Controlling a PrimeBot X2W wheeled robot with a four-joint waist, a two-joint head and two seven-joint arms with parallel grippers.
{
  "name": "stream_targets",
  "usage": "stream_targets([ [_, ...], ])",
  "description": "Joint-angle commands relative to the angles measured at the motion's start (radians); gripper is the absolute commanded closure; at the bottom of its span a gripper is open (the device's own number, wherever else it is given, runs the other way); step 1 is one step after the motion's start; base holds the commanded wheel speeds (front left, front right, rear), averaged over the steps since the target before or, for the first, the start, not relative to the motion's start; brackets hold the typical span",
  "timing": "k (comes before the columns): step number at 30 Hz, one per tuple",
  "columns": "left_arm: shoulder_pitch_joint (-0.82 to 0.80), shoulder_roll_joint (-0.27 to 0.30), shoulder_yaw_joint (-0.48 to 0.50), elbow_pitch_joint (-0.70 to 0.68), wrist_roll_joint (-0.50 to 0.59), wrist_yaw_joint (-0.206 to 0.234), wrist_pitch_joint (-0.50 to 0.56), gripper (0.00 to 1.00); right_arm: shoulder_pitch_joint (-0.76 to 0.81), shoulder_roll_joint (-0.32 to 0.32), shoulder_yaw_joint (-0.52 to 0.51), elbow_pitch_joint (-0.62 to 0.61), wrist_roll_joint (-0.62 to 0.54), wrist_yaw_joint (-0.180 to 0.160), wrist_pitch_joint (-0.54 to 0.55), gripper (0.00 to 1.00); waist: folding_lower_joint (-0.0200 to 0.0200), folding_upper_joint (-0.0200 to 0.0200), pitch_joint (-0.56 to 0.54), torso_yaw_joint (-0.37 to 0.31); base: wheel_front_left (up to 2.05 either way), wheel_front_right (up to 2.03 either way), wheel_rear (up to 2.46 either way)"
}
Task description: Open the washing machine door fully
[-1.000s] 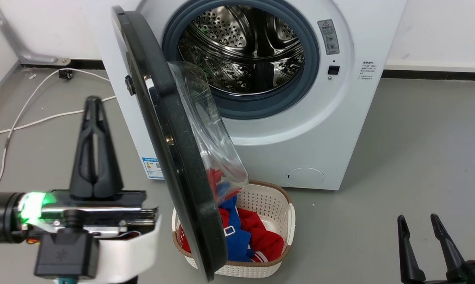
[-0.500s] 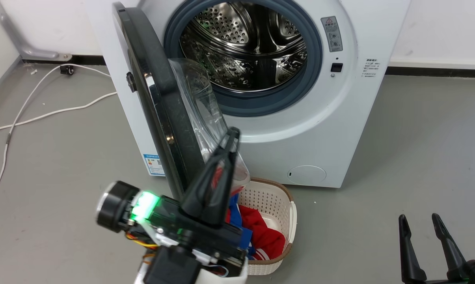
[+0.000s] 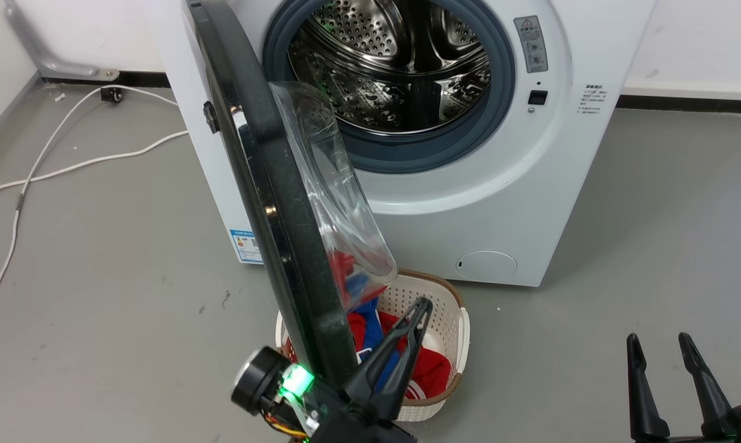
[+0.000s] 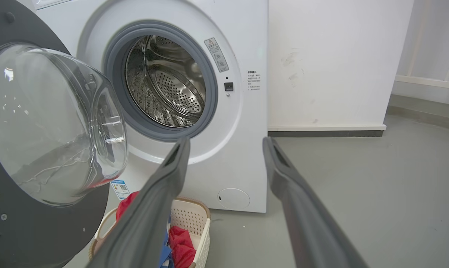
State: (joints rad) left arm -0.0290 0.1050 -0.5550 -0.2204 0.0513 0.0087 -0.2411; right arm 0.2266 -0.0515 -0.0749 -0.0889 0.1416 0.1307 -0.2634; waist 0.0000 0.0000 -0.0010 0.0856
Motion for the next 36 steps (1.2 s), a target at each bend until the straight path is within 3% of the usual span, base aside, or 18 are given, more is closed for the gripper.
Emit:
stream_targets([
  [1, 0.012, 0.002, -0.005, 0.011, -0.003, -0.001, -0.004, 1.0, -0.002, 0.002, -0.001, -0.001, 0.002, 0.0, -0.002, 0.0, 0.0, 0.0, 0.004, 0.003, 0.0, 0.0, 0.0],
  [7, 0.039, 0.006, -0.015, 0.093, -0.021, 0.001, -0.011, 1.0, -0.019, 0.002, -0.002, 0.0, -0.003, 0.0, -0.002, 0.0, 0.0, 0.0, 0.029, 0.015, 0.0, 0.0, 0.0],
  [17, 0.053, -0.003, 0.036, 0.201, -0.072, 0.049, -0.024, 1.0, -0.025, 0.002, -0.008, 0.008, 0.001, 0.0, -0.002, 0.0, 0.0, 0.0, 0.057, 0.043, 0.0, 0.0, 0.0],
  [36, 0.157, 0.094, 0.264, 0.131, -0.134, 0.179, -0.022, 1.0, -0.003, 0.002, -0.001, 0.019, 0.007, 0.0, -0.002, 0.0, 0.0, 0.0, 0.048, 0.176, 0.0, 0.0, 0.0],
])
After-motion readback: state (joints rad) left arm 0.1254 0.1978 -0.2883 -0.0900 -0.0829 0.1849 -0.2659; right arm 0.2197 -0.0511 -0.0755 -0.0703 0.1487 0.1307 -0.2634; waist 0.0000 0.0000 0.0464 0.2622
